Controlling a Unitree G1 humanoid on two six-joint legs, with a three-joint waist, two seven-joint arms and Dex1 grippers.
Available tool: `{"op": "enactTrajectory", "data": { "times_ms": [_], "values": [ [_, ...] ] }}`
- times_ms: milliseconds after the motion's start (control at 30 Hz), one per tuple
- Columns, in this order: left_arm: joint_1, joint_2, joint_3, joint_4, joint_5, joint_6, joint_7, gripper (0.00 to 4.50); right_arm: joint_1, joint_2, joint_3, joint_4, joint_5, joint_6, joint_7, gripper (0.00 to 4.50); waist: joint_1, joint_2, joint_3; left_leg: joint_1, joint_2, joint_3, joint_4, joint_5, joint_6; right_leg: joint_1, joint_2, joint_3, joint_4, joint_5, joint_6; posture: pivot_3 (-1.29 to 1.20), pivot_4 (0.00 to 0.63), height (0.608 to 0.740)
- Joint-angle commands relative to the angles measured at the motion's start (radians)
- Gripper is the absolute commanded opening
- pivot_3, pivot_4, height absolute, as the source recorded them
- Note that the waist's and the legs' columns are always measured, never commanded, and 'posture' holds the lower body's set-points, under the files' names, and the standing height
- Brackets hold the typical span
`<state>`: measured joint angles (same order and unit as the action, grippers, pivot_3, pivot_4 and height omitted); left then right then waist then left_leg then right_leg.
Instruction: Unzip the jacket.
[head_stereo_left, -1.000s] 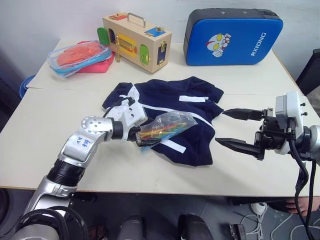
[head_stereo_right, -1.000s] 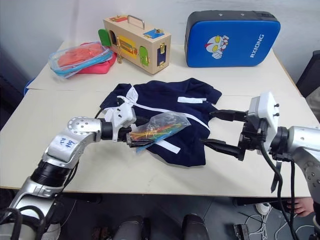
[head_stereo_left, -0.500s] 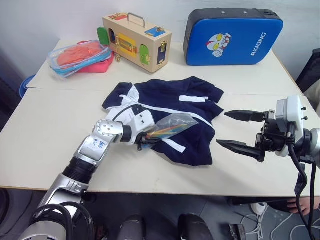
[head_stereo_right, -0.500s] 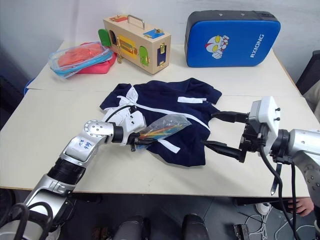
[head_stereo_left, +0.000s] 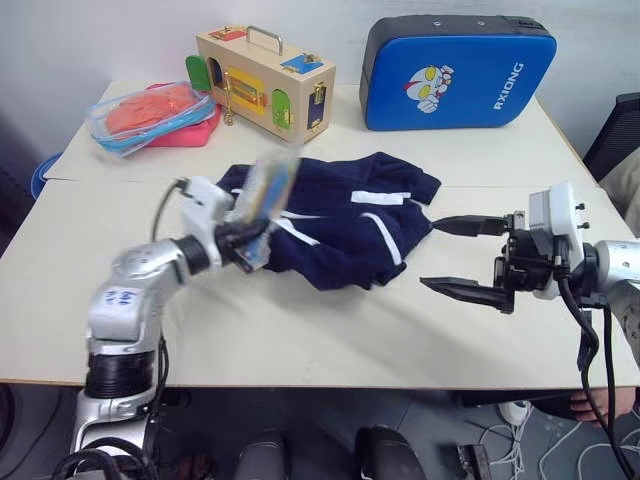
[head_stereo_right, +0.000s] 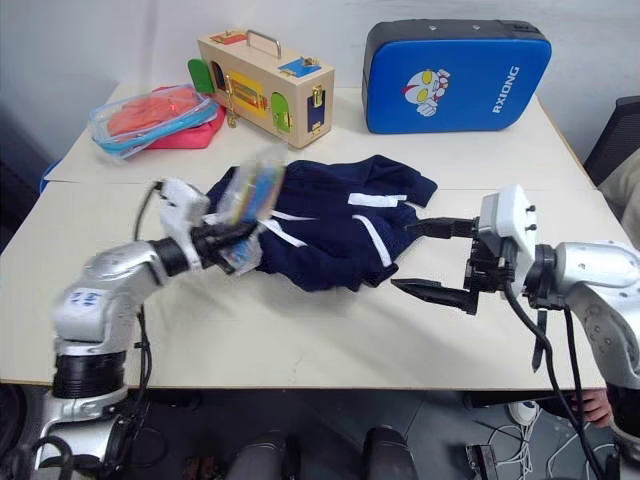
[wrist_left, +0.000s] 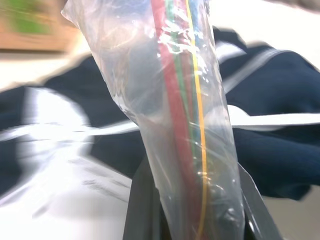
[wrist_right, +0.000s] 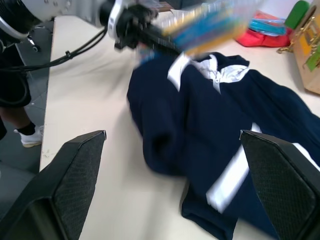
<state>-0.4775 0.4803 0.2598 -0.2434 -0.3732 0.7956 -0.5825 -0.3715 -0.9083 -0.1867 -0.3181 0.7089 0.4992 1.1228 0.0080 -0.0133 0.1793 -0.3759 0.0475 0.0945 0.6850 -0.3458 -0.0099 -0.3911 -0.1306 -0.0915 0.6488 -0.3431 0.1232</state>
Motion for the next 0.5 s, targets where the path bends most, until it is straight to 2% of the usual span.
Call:
{"op": "enactTrajectory", "data": {
  "times_ms": [33, 133, 200, 333, 433, 467, 500],
  "values": [
    [0.060, 0.039, 0.023, -0.106, -0.043, -0.019, -0.020, 0.17, -0.049, 0.011, 0.024, 0.037, -0.021, -0.037, 0.035, 4.50, -0.004, 0.000, 0.000, 0.000, 0.000, 0.000, 0.000, 0.000, 0.000, 0.000, 0.000, 0.000, 0.000, 0.000, 0.000, 0.00, 0.150, 0.740],
    [0.066, 0.040, -0.050, -0.124, -0.045, -0.024, -0.030, 0.17, -0.087, 0.024, 0.046, 0.079, -0.042, -0.051, 0.048, 4.50, 0.002, 0.000, 0.000, 0.000, 0.000, -0.001, 0.001, 0.000, 0.000, 0.001, 0.000, -0.001, 0.000, 0.000, 0.000, 0.00, 0.150, 0.740],
    [0.056, 0.034, -0.114, -0.118, -0.049, -0.032, -0.059, 0.90, -0.095, 0.031, 0.048, 0.086, -0.046, -0.053, 0.049, 4.50, 0.009, 0.000, 0.000, 0.000, 0.000, -0.001, 0.001, 0.000, 0.000, 0.001, 0.000, -0.001, -0.001, 0.000, 0.000, 0.00, 0.150, 0.740],
    [0.035, 0.045, -0.234, -0.067, -0.004, -0.076, -0.096, 2.00, -0.077, 0.033, 0.034, 0.065, -0.041, -0.047, 0.040, 4.50, 0.016, 0.000, 0.000, 0.000, -0.001, 0.000, 0.001, 0.000, 0.000, 0.001, 0.000, -0.001, -0.001, 0.000, 0.000, 0.00, 0.150, 0.740],
    [0.020, 0.056, -0.294, -0.028, 0.028, -0.098, -0.107, 2.99, -0.039, 0.024, 0.006, 0.032, -0.031, -0.037, 0.029, 4.50, 0.016, 0.000, 0.000, 0.000, -0.001, 0.001, 0.001, 0.000, 0.000, 0.001, 0.000, -0.001, -0.001, 0.000, 0.000, 0.00, 0.150, 0.740],
    [0.012, 0.053, -0.298, -0.018, 0.027, -0.105, -0.109, 3.25, -0.027, 0.020, -0.004, 0.022, -0.027, -0.034, 0.027, 4.50, 0.016, 0.000, 0.000, 0.000, -0.001, 0.001, 0.001, 0.000, 0.000, 0.001, 0.000, -0.001, -0.001, 0.000, 0.000, 0.00, 0.150, 0.740],
    [0.003, 0.049, -0.297, -0.011, 0.022, -0.105, -0.112, 3.25, -0.012, 0.014, -0.016, 0.010, -0.022, -0.030, 0.026, 4.50, 0.015, 0.000, 0.000, 0.000, -0.001, 0.002, 0.001, 0.000, 0.000, 0.001, 0.000, -0.001, -0.001, 0.000, 0.000, 0.00, 0.150, 0.740]
  ]
}}
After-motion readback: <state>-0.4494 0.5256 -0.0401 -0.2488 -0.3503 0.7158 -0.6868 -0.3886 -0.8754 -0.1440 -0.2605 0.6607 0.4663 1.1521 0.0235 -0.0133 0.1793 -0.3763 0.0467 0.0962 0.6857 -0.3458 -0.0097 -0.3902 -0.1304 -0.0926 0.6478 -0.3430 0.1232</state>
